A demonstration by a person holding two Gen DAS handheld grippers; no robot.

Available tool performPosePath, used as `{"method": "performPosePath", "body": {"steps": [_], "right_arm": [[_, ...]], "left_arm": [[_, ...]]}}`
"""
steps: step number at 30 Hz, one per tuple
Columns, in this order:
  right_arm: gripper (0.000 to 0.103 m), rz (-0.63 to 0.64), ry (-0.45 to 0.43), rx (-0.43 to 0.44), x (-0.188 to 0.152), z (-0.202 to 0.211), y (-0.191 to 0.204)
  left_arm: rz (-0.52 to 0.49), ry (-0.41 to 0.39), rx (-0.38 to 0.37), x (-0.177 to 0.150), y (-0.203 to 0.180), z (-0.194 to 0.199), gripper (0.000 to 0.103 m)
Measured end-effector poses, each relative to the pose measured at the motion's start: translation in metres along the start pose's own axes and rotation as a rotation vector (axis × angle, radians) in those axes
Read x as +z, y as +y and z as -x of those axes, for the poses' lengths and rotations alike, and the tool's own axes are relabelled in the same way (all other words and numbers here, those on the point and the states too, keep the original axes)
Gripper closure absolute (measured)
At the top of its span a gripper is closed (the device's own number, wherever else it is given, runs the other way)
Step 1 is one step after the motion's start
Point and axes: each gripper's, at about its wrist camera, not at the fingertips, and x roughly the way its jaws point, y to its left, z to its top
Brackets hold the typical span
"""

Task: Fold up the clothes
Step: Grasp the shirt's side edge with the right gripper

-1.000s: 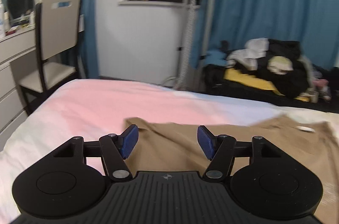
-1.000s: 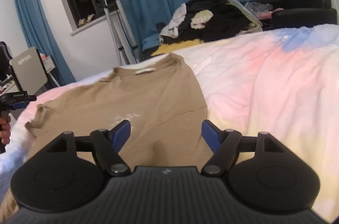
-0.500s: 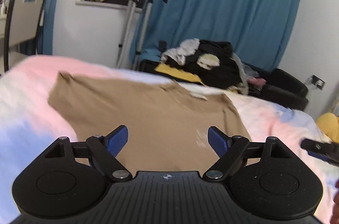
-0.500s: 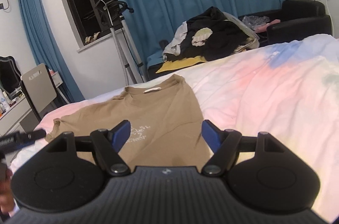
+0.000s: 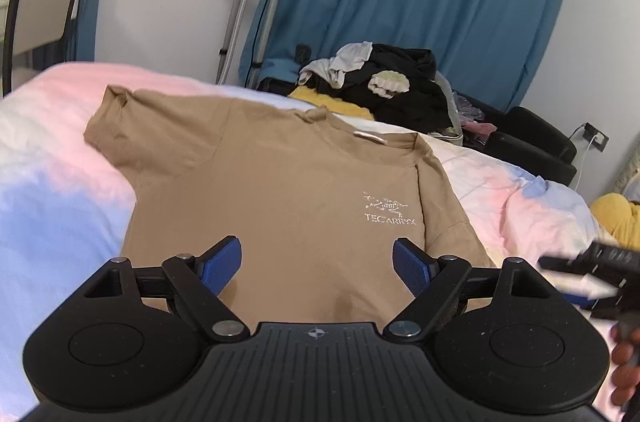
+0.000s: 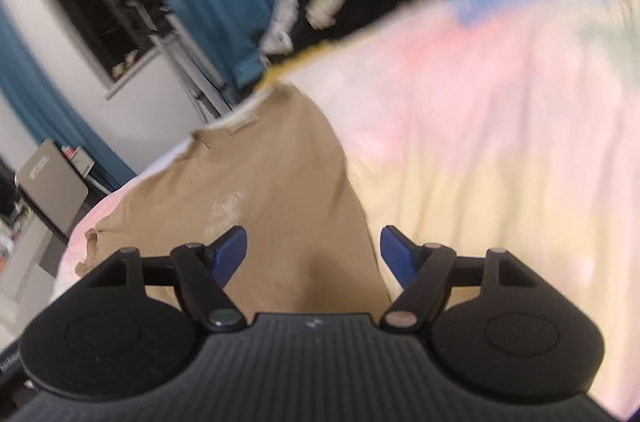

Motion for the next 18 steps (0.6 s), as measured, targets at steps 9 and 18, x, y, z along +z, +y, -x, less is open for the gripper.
{"method": "performPosePath", "body": {"steps": [9, 18], "right_arm": [[0.069, -0.205, 0.113, -0.007, -0.012, -0.021, -0.024], [0.077, -0.147, 0.1, 0.027, -0.014, -0.004, -0.009]], "left_arm": [[0.066, 0.015, -0.01, 0.003, 0.01, -0.003, 0.017], [0.111, 0.012, 0.004, 0.005, 0.018, -0.002, 0.017]]}}
